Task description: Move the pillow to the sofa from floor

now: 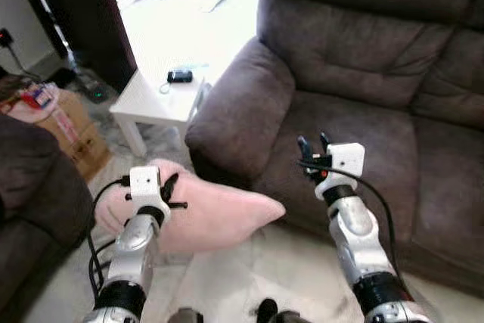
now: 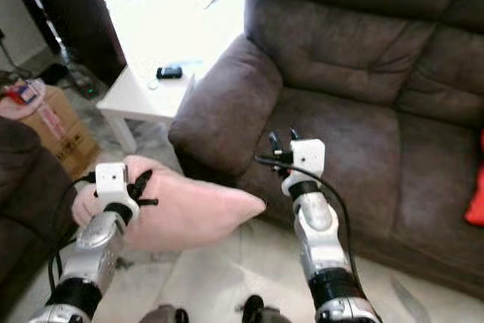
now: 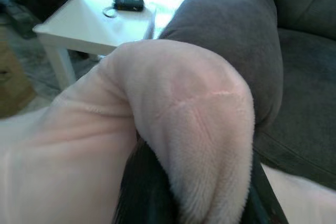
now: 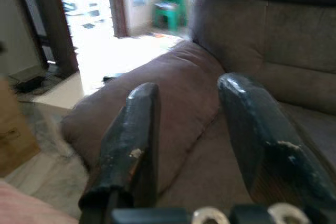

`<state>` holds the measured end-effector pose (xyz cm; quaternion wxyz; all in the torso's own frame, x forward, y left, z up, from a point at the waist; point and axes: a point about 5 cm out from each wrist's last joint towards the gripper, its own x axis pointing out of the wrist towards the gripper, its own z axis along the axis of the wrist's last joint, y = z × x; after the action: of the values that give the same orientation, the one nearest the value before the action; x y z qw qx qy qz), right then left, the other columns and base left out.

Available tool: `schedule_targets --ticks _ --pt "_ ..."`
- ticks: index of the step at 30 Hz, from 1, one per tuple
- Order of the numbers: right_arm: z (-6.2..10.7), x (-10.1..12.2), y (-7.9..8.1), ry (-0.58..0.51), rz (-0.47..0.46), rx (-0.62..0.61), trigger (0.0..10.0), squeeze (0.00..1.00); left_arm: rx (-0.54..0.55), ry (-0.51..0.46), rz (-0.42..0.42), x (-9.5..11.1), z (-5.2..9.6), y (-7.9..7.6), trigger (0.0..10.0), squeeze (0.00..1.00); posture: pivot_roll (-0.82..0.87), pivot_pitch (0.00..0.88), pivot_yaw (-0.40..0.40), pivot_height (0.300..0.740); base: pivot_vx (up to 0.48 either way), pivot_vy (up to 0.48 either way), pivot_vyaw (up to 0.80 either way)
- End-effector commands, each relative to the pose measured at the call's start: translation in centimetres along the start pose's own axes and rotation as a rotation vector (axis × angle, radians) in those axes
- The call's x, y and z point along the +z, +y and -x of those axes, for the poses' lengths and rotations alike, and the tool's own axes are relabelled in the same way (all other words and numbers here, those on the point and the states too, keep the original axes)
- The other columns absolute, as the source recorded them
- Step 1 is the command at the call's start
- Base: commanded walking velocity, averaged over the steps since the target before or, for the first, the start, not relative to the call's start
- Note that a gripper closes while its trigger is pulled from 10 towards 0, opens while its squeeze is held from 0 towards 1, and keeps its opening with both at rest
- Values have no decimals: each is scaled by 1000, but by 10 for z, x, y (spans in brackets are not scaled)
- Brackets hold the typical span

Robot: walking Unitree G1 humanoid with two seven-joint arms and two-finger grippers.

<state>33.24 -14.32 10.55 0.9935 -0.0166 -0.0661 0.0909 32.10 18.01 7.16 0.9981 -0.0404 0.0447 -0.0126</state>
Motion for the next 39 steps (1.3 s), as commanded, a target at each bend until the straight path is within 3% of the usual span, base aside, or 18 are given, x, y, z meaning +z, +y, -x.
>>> schedule_targets --ticks 1,11,18,21,29,30,36,39 --pt "3 -8 -2 50 17 5 10000 0 -4 -86 -7 19 -5 0 10000 0 43 93 -7 740 0 0 0" --pt "14 -32 -6 225 87 136 10000 0 -23 -86 -9 19 -4 -1 10000 0 34 95 -9 740 0 0 0" --pt "43 -73 -13 535 208 362 10000 0 -63 -83 -3 21 -6 -7 10000 0 34 110 -10 740 0 0 0" --pt "53 -82 -13 614 277 459 10000 0 -98 -75 -5 22 -7 -9 10000 0 37 121 -6 740 0 0 0" --pt "58 -91 -11 676 351 503 10000 0 -156 -55 -26 25 -8 -9 10000 0 43 133 5 740 0 0 0" --pt "58 -91 -10 674 353 508 10000 1000 -162 -55 -28 25 -9 -10 10000 0 43 133 5 740 0 0 0" --pt "60 -95 -8 687 415 540 10000 1000 -248 -57 -36 33 -10 -17 10000 0 49 138 7 740 0 0 0" --pt "62 -96 -8 702 403 552 10000 1000 -267 -63 -37 37 -11 -19 10000 0 50 137 7 740 0 0 0"
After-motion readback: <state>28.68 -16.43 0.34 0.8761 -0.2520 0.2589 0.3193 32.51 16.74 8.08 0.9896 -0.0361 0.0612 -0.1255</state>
